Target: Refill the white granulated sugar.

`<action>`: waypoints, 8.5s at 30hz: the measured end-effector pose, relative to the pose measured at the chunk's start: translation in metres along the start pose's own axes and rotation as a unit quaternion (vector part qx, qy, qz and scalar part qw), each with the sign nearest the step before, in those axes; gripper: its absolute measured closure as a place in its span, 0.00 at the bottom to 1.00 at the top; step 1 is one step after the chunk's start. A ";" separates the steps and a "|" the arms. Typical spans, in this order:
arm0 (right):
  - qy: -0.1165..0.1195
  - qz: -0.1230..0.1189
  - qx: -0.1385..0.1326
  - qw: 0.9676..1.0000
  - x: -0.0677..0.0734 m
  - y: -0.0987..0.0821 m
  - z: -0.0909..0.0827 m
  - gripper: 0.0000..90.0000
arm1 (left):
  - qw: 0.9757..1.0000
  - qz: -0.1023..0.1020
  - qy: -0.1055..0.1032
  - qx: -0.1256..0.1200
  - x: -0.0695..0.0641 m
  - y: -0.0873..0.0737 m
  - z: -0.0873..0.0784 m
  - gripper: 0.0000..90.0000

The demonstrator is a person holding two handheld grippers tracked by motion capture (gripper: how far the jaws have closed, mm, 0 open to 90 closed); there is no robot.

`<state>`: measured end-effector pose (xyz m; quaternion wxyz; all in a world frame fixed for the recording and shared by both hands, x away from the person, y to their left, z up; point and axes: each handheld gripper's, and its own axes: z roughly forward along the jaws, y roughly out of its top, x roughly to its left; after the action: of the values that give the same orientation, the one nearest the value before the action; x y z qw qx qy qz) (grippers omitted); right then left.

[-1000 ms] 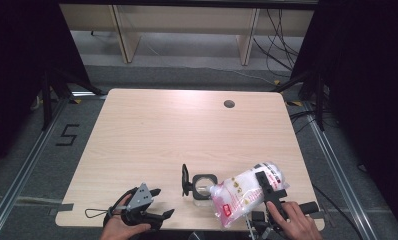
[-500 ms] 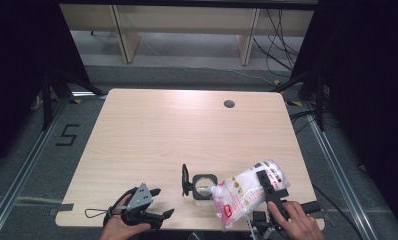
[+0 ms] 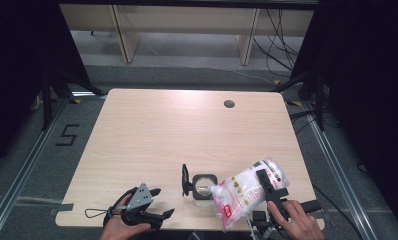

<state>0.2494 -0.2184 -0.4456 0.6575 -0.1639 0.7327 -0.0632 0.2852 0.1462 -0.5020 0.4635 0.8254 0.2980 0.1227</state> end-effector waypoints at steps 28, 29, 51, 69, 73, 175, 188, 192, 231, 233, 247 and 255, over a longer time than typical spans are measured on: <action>-0.016 -0.014 -0.009 1.000 -0.006 -0.002 -0.004 0.42 | 1.000 0.015 0.000 0.007 0.001 0.001 0.000 0.22; -0.012 -0.009 -0.005 1.000 -0.005 -0.002 -0.004 0.42 | 1.000 0.012 -0.002 0.002 0.001 0.000 0.000 0.22; -0.001 0.008 -0.010 1.000 -0.006 -0.005 -0.002 0.42 | 1.000 0.004 0.004 0.011 0.001 0.000 0.000 0.22; -0.023 -0.009 -0.024 0.999 -0.010 -0.005 0.002 0.42 | 1.000 -0.007 -0.003 0.001 -0.001 0.000 0.002 0.22; -0.023 -0.008 -0.026 0.999 -0.010 -0.005 0.002 0.42 | 1.000 -0.004 -0.001 0.002 -0.001 0.000 0.002 0.22; 0.005 0.058 -0.026 0.998 -0.008 -0.013 0.013 0.42 | 1.000 -0.004 0.003 0.004 0.002 0.000 0.000 0.22; -0.002 0.043 -0.039 0.998 -0.012 -0.009 0.009 0.42 | 1.000 -0.010 0.002 -0.002 0.002 0.000 0.001 0.22; -0.002 0.037 -0.038 0.999 -0.013 -0.007 0.009 0.42 | 1.000 -0.004 0.003 0.001 0.002 0.000 0.000 0.22; -0.012 0.038 -0.036 0.999 -0.016 -0.014 0.004 0.42 | 1.000 -0.013 0.002 -0.004 0.000 0.000 -0.001 0.22; -0.007 0.042 -0.033 0.999 -0.016 -0.016 0.004 0.42 | 1.000 -0.016 0.003 -0.005 0.000 0.001 -0.001 0.22; 0.006 0.044 -0.021 0.999 -0.018 -0.015 0.001 0.42 | 1.000 -0.012 0.003 -0.005 0.000 0.000 0.000 0.22; -0.020 0.060 -0.061 0.996 -0.013 -0.014 0.007 0.42 | 1.000 -0.017 0.002 -0.006 0.000 0.001 0.000 0.22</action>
<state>0.2596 -0.2267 -0.4294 0.6638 -0.1609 0.7300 0.0242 0.2855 0.1463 -0.5014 0.4694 0.8175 0.3120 0.1184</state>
